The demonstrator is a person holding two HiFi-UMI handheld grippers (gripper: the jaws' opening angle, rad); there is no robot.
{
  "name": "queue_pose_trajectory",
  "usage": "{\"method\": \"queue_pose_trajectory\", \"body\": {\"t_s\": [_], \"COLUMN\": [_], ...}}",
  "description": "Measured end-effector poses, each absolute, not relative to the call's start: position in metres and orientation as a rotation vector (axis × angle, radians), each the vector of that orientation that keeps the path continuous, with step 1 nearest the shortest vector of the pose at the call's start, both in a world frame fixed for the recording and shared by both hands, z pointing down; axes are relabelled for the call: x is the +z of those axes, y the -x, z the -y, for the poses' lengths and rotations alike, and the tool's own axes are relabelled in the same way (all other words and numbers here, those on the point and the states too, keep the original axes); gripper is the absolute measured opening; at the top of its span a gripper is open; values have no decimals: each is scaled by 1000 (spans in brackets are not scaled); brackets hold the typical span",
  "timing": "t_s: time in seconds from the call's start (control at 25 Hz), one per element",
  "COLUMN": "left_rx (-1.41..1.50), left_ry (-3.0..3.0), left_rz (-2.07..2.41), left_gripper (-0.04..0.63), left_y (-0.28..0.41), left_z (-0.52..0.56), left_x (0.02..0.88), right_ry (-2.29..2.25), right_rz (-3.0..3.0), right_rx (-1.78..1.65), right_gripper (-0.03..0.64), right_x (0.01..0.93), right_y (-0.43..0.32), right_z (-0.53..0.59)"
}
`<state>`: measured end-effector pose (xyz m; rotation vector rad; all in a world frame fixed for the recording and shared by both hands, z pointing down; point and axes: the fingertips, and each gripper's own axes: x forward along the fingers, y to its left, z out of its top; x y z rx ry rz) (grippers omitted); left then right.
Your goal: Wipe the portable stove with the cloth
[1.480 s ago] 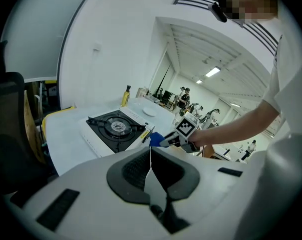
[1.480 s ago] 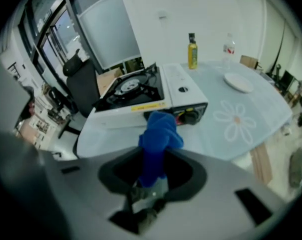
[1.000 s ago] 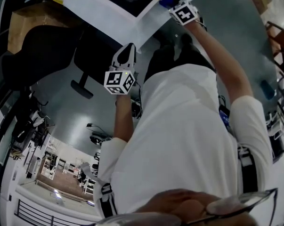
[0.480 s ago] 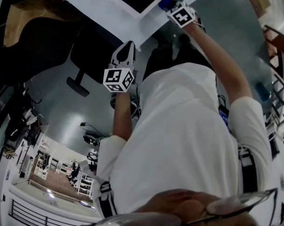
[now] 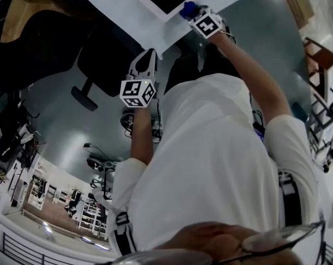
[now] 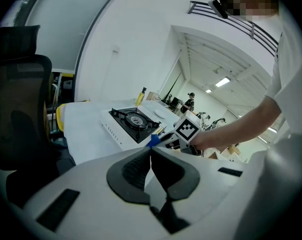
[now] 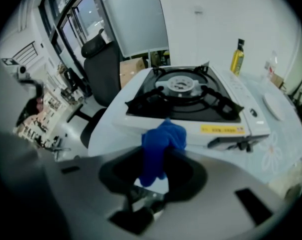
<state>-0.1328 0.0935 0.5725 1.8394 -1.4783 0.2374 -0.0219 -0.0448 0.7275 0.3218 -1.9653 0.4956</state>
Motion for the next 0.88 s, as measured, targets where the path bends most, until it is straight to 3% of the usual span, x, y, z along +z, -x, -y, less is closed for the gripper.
{"method": "queue_pose_trajectory", "body": {"t_s": [0.88], "left_rx": [121], "left_ry": [-1756], "left_rz": [1590], "left_gripper": [37], "left_y": [157], "left_z": [-131], "left_x": [579], "right_ry": [-90], "right_rz": [1972], "right_rx": [425], "right_gripper": [132], "right_x": [724], "right_y": [80], "right_z": [-32]}}
